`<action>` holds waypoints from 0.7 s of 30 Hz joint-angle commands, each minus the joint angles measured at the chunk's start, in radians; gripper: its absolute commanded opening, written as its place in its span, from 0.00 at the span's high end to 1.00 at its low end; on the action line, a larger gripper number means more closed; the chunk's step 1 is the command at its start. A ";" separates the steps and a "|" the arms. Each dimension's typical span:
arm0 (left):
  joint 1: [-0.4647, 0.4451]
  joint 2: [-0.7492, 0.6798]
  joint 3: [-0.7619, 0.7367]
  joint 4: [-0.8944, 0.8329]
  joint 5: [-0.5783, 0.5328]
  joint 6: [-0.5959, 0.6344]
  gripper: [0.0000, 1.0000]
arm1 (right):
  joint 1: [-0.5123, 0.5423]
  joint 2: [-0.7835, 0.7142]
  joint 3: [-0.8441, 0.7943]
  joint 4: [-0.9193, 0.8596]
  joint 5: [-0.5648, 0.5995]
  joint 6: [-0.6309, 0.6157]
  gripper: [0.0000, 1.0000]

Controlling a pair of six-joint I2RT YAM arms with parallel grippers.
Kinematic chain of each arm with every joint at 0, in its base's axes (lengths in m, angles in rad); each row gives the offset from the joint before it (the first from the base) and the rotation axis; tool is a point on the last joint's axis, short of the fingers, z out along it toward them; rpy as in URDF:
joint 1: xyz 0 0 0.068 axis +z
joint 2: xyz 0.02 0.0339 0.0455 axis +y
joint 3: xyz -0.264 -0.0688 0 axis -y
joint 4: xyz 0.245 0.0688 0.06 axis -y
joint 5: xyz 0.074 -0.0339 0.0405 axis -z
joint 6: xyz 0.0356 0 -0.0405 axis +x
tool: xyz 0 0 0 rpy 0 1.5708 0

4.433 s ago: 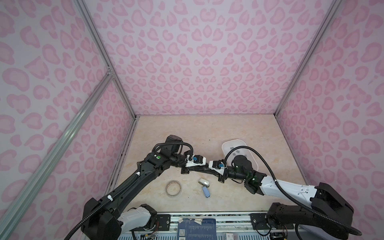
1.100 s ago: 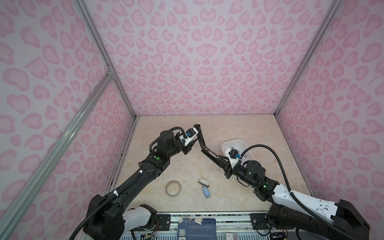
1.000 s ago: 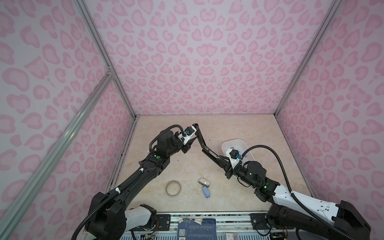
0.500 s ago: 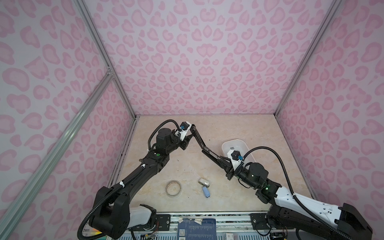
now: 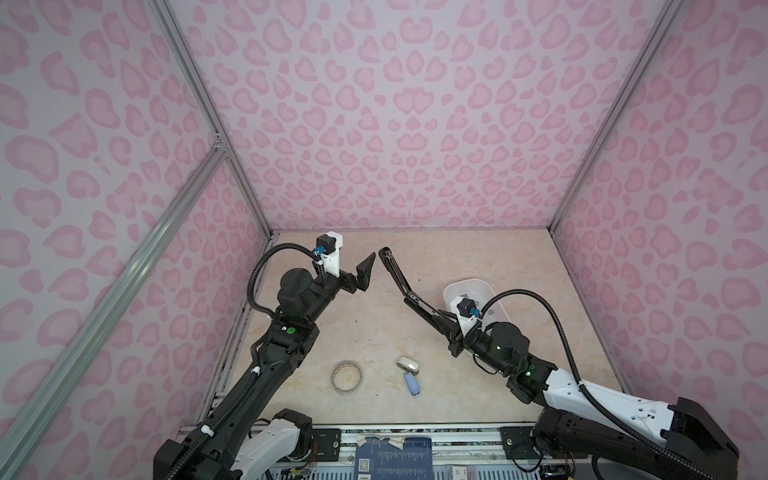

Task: Load the staples into the stapler
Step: 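Hold the opened stapler with the right gripper while the left gripper moves toward the tray, then lower the opened black stapler onto the table with the right gripper and release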

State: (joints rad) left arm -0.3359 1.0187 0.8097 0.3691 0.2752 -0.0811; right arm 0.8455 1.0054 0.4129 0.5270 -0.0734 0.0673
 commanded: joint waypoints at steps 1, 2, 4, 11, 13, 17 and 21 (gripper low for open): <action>-0.004 0.010 0.007 0.065 0.296 -0.089 0.02 | 0.010 0.011 0.012 0.089 -0.014 -0.015 1.00; -0.012 0.019 0.002 0.093 0.309 -0.116 0.02 | 0.013 0.016 0.015 0.090 -0.014 -0.015 1.00; -0.033 0.046 0.013 0.086 0.289 -0.140 0.02 | 0.025 0.026 0.022 0.094 -0.019 -0.021 1.00; -0.071 0.182 0.033 0.103 0.227 -0.149 0.00 | 0.050 0.042 0.027 0.111 -0.006 -0.026 1.00; -0.071 0.223 0.025 0.117 0.172 -0.155 0.00 | 0.050 0.046 0.028 0.113 -0.006 -0.026 1.00; -0.071 0.286 0.021 0.120 0.114 -0.155 0.00 | 0.051 0.056 0.026 0.121 0.002 -0.023 1.00; -0.071 0.314 0.009 0.132 0.081 -0.159 0.00 | 0.050 0.061 0.024 0.127 0.014 -0.022 1.00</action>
State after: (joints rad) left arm -0.4068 1.3205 0.8257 0.4397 0.3962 -0.2337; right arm 0.8948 1.0649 0.4339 0.5339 -0.0776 0.0490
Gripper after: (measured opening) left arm 0.998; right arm 0.140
